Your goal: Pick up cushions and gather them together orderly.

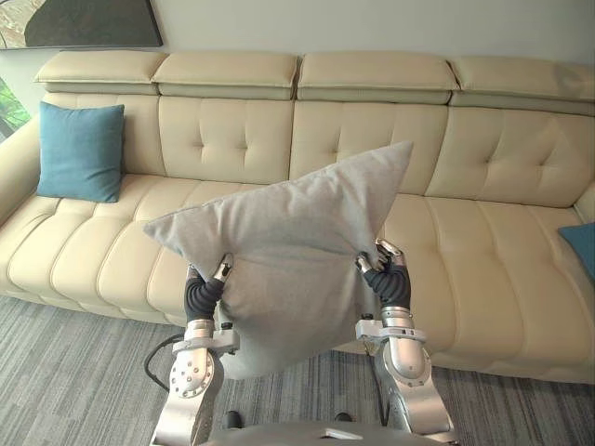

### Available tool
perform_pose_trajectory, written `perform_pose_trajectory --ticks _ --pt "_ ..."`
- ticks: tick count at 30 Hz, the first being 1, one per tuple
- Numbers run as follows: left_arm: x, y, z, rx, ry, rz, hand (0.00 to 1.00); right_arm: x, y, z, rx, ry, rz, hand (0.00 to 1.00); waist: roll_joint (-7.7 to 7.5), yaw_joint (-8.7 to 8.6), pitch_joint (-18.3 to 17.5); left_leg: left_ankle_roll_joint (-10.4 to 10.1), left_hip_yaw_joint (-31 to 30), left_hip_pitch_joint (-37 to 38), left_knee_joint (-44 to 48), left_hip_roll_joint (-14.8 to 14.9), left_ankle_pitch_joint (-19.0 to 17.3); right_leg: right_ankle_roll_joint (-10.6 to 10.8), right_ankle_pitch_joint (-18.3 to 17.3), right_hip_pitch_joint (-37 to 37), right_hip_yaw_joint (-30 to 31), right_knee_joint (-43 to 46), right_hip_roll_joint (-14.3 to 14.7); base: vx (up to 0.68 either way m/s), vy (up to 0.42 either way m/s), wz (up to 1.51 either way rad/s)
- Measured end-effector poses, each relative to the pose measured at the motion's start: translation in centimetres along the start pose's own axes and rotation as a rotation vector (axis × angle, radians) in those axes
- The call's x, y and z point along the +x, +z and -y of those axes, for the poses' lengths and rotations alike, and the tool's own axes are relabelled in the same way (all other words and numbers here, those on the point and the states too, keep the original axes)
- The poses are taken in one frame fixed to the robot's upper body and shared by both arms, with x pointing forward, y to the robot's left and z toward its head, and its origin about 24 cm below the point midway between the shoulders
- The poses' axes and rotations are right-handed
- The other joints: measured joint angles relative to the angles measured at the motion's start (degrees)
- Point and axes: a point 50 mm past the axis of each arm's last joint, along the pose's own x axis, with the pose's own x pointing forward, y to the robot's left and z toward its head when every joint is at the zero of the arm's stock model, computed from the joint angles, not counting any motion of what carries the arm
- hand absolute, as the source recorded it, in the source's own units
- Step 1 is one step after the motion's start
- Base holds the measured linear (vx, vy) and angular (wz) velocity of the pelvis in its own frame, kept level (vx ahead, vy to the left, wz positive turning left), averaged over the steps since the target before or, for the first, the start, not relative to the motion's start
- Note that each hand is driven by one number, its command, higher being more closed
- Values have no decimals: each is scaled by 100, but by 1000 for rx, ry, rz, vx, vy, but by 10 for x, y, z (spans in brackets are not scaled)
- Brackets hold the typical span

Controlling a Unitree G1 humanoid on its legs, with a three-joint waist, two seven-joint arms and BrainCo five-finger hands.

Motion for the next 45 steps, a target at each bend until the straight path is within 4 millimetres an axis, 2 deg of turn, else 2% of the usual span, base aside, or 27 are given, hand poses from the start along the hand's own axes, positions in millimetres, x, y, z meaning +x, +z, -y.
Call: perform_pose_trajectory --ticks 3,7,10,12,13,15,16,17,18,19,21,22,23,24,25,26,28,33,34,35,37,39,40,41,42,44,45 --pt "2 0 -1 -4 3 -2 100 0 -6 1 37 14 -30 100 -39 -2 -6 8 102 -1 -76 -2 23 10 30 -98 83 5 -2 -5 -5 -18" --pt "8 1 -2 9 0 7 100 3 -6 -2 70 11 -30 100 -184 -10 47 9 265 12 -27 3 -20 13 51 -190 234 63 -6 -11 -3 -18" --pt "12 5 -4 12 16 29 100 13 2 -6 78 28 16 100 -300 27 110 45 494 -161 422 16 -316 48 -15 -456 438 361 -66 -44 21 -39" --pt "15 8 -3 14 23 44 100 18 6 -7 80 30 37 100 -378 -12 192 116 546 -324 994 -4 -689 120 -252 -627 505 836 -208 -40 65 -20" --pt "18 10 -3 20 30 60 100 18 6 -7 79 26 39 100 -462 -23 280 127 546 -431 1519 -9 -1069 112 -480 -754 490 1387 -297 -58 80 -7" --pt "20 13 -3 31 32 73 100 18 6 -8 79 32 38 100 -527 -77 447 193 494 -431 1774 -1 -1274 91 -495 -870 426 2013 -361 -69 102 8" --pt "22 14 -4 48 21 82 100 20 7 -8 79 36 44 100 -540 -134 506 285 384 -396 1641 -7 -1230 -81 -260 -1211 342 2683 -413 -43 126 31" --pt "22 15 -5 54 25 85 100 21 8 -8 72 40 49 100 -444 -181 598 382 288 -318 1427 5 -1169 -251 -255 -1429 336 2908 -376 -1 85 31" --pt "23 15 -6 56 31 87 100 21 8 -8 73 41 49 100 -436 -205 602 452 207 -255 1298 19 -1119 -226 -427 -1440 337 2791 -292 86 57 20" --pt "26 19 -7 57 48 106 100 26 9 -12 79 51 59 100 -449 -200 635 622 111 -179 1019 82 -1010 -197 -673 -1382 309 2029 24 138 5 12" --pt "32 22 -8 64 51 125 100 32 10 -14 79 58 68 100 -487 -214 674 570 2 -175 948 26 -978 -148 -310 -1317 187 877 298 154 -36 18" --pt "34 23 -7 70 42 130 100 31 10 -13 79 56 69 100 -526 -275 708 468 -106 -164 981 -96 -999 -179 -184 -1272 221 581 273 133 -90 60" --pt "35 21 -6 75 33 123 100 29 9 -11 75 50 61 100 -573 -394 722 318 -257 -158 1073 -237 -1096 -322 17 -1202 335 541 202 221 -163 99" --pt "35 16 1 71 10 103 100 26 6 -5 55 40 48 100 -412 -488 784 175 -476 -74 1169 -199 -1239 -410 125 -1140 244 885 219 221 -146 86" --pt "34 15 4 65 1 99 100 25 5 -2 47 35 47 100 -302 -491 798 151 -519 -74 1173 -133 -1274 -407 9 -1159 157 1000 251 306 -161 69" --pt "33 14 10 44 -12 94 100 24 6 4 22 33 51 100 -46 -480 786 81 -602 -117 1167 18 -1265 -425 -198 -1226 -33 1170 345 307 -112 34" --pt "32 13 17 10 -22 92 100 25 11 10 -2 32 72 100 83 -481 759 -211 -507 -150 1182 236 -1079 -579 -295 -1136 -235 1163 505 421 -141 30" --pt "31 13 21 -13 -30 86 100 18 32 15 6 16 154 100 90 -482 747 -220 107 -350 2327 443 -1068 -702 -380 -621 -330 956 608 262 -31 7" --pt "31 13 21 -18 -30 92 100 18 33 14 10 17 168 100 102 -477 739 -178 287 -460 2807 475 -1041 -700 -388 -456 -266 853 594 218 56 -22" --pt "32 13 21 -18 -35 94 100 17 33 15 13 15 164 100 83 -473 742 -6 394 -728 3475 497 -946 -720 -401 -315 -156 742 511 202 97 -21" --pt "30 12 24 -23 -55 85 100 11 28 18 35 -2 133 100 90 -373 742 172 566 -1048 3959 526 -1466 -687 -481 -85 8 627 365 168 143 -15" --pt "28 10 23 -23 -57 75 100 8 25 19 32 -6 116 100 82 -296 747 301 523 -1277 3704 480 -1700 -560 -569 104 74 615 227 135 219 -21" --pt "26 8 23 -26 -56 67 100 7 24 19 32 -6 110 100 118 -203 728 356 448 -1265 2858 401 -1525 -395 -675 72 188 812 147 123 299 -34" --pt "24 9 23 -32 -53 67 100 6 24 19 31 -5 111 100 164 -183 711 382 374 -1199 2446 386 -1164 -277 -753 56 216 902 160 128 361 -49" --pt "21 9 22 -33 -49 68 100 6 25 19 31 -1 113 100 282 -158 672 41 113 -1159 2173 415 -805 -31 -939 43 324 1008 231 104 290 -35" --pt "20 6 15 0 -48 53 100 2 19 12 77 -23 82 100 -1 -174 602 133 269 -977 2026 69 -828 -13 -950 7 528 1082 -116 95 267 -18" --pt "20 6 13 1 -48 52 100 2 19 12 83 -28 83 100 -46 -177 583 176 351 -919 1960 -1 -816 -12 -945 20 543 1057 -196 62 200 -10"
